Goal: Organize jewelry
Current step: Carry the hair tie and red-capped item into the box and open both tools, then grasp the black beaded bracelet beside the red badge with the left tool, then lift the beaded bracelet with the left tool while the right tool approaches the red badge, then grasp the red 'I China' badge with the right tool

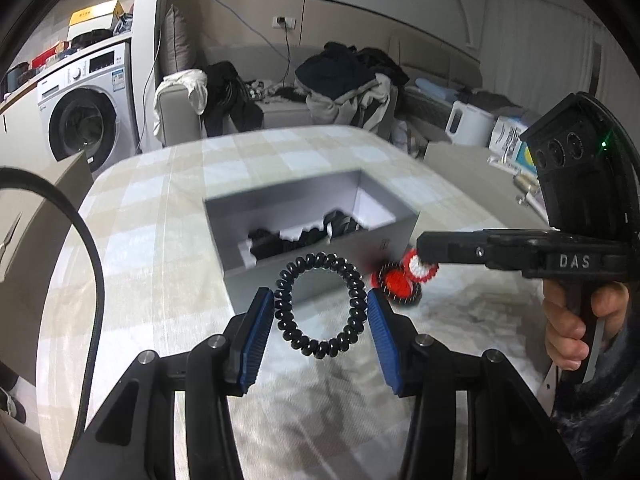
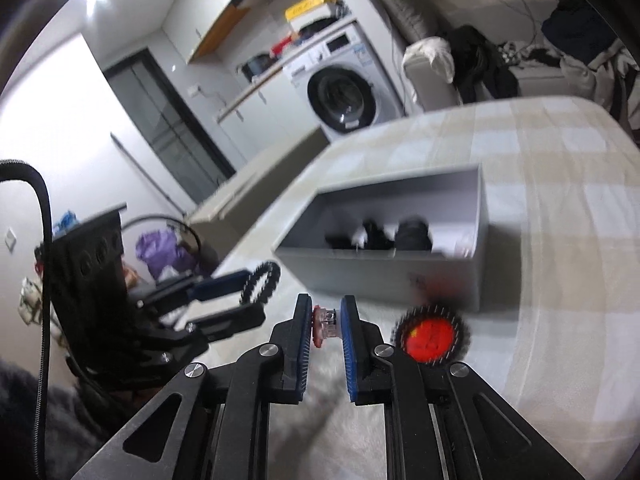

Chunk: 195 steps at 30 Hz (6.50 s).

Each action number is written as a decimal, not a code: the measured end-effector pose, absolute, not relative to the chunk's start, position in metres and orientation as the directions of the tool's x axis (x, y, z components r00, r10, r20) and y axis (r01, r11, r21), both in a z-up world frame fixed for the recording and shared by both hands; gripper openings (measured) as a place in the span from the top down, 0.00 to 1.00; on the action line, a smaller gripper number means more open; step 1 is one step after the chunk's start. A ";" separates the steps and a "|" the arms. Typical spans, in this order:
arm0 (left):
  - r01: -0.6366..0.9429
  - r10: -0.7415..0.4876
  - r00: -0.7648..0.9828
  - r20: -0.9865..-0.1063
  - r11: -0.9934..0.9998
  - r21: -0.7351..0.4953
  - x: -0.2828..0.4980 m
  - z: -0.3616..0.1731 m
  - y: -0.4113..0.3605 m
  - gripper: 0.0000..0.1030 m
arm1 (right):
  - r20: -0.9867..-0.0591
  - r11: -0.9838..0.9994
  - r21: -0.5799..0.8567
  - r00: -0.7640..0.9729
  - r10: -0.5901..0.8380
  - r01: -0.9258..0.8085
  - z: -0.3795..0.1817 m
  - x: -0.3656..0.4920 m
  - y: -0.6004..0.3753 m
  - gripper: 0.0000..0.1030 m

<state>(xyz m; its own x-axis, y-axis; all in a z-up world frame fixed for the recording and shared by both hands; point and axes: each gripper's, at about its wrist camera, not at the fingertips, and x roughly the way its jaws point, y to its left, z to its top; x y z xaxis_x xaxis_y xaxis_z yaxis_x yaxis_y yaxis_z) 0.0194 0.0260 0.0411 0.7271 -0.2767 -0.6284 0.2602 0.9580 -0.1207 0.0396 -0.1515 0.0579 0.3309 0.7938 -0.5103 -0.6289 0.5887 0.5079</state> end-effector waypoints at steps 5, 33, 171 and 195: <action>0.238 -0.264 0.750 -0.606 0.963 -0.124 0.041 0.047 0.030 0.59 | -0.497 0.626 0.544 0.387 0.777 -0.558 0.066 0.064 -0.151 0.87; 0.190 -0.204 0.720 -0.664 0.977 -0.094 0.087 0.025 0.033 0.55 | -0.523 0.682 0.534 0.439 0.731 -0.500 0.065 0.090 -0.148 0.68; 0.153 -0.269 0.679 -0.683 0.962 -0.227 0.025 0.006 0.033 0.96 | -0.735 0.709 0.288 0.325 0.594 -0.644 0.016 0.053 -0.138 0.37; 0.149 -0.265 0.675 -0.689 0.963 -0.224 0.026 0.004 0.032 0.96 | -0.747 0.718 0.269 0.331 0.576 -0.642 0.014 0.051 -0.135 0.40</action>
<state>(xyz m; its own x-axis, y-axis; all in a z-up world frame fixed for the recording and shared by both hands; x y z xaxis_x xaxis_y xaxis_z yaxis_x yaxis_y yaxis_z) 0.0262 0.0323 0.0041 0.6746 -0.2646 -0.6892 0.1487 0.9631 -0.2243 0.0511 -0.1350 0.0140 0.3314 0.5762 -0.7471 -0.6416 0.7182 0.2693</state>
